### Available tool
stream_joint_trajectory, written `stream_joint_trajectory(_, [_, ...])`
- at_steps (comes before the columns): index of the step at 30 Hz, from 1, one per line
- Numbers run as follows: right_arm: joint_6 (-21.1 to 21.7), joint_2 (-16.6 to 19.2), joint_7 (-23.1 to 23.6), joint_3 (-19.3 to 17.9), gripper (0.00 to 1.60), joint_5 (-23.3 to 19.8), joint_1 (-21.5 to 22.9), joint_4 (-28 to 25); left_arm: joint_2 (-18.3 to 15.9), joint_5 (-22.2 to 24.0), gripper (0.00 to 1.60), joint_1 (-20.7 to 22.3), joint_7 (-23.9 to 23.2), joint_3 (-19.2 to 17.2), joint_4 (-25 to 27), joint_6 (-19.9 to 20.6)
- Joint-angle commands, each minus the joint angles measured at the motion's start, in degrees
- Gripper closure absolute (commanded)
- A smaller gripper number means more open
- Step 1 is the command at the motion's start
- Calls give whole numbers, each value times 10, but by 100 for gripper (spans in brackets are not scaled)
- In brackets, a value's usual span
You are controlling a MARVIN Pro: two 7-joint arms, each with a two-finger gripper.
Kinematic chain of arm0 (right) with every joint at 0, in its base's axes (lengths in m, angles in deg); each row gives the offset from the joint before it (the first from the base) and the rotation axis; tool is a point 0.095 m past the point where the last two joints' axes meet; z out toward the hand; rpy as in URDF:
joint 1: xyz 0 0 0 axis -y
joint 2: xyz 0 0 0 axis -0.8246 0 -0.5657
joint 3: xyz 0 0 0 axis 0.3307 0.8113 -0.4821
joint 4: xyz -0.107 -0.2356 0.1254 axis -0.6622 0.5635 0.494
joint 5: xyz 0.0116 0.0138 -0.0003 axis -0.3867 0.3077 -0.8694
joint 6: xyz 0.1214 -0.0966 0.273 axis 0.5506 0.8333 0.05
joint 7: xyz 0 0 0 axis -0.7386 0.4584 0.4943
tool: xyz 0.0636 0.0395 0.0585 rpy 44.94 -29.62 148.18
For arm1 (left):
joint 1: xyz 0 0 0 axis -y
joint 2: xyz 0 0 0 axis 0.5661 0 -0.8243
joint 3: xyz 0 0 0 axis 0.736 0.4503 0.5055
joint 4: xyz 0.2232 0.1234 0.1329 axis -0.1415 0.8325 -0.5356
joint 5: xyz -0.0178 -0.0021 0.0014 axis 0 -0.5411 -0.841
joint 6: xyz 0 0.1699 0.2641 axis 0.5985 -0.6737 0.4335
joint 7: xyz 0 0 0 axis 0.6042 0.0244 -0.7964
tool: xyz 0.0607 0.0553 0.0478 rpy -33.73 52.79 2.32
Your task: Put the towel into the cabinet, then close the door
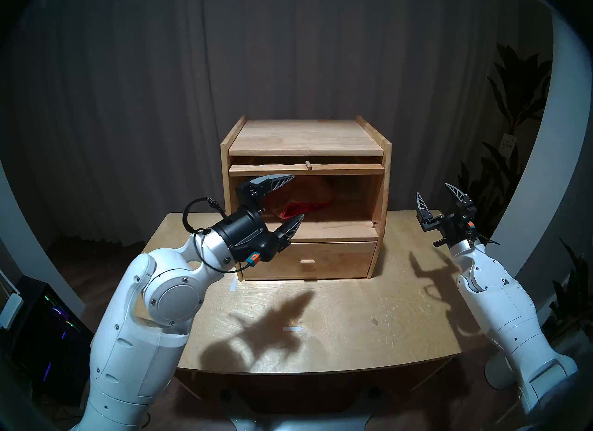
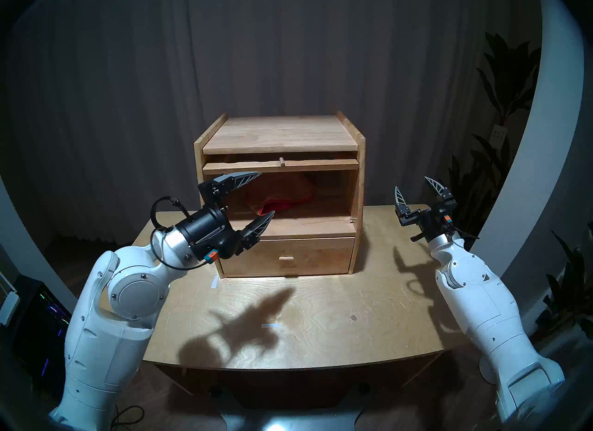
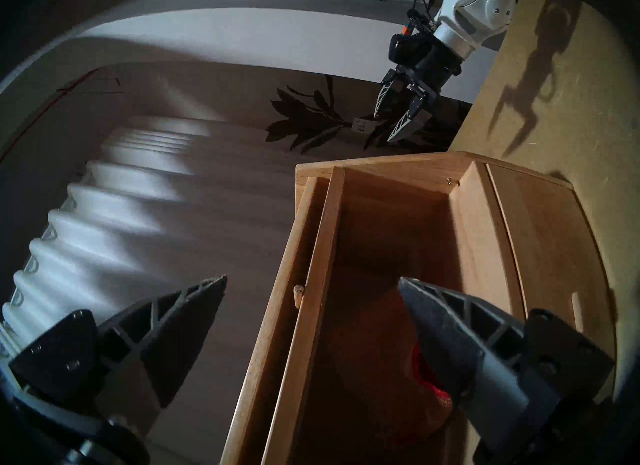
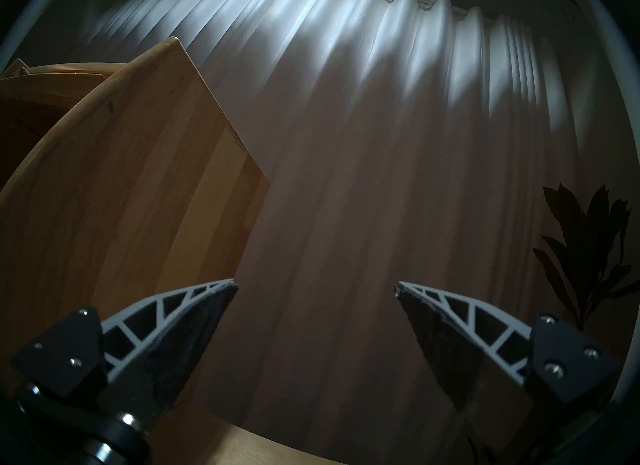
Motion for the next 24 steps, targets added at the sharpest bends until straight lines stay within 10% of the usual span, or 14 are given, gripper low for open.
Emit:
stream_joint_trajectory(1, [-5,1,2,-2,0,0,13,-4,55,-22,0,54,15,19,-24,57])
stream_joint_trajectory(12, [-8,-1,3,-1,0,0,19,1,31,-189,0,121,51,30,-37,85])
stream_joint_trajectory(24, [-23,-3,14,1,0,0,29,14,-41,-416,0,65,42,86,57,117])
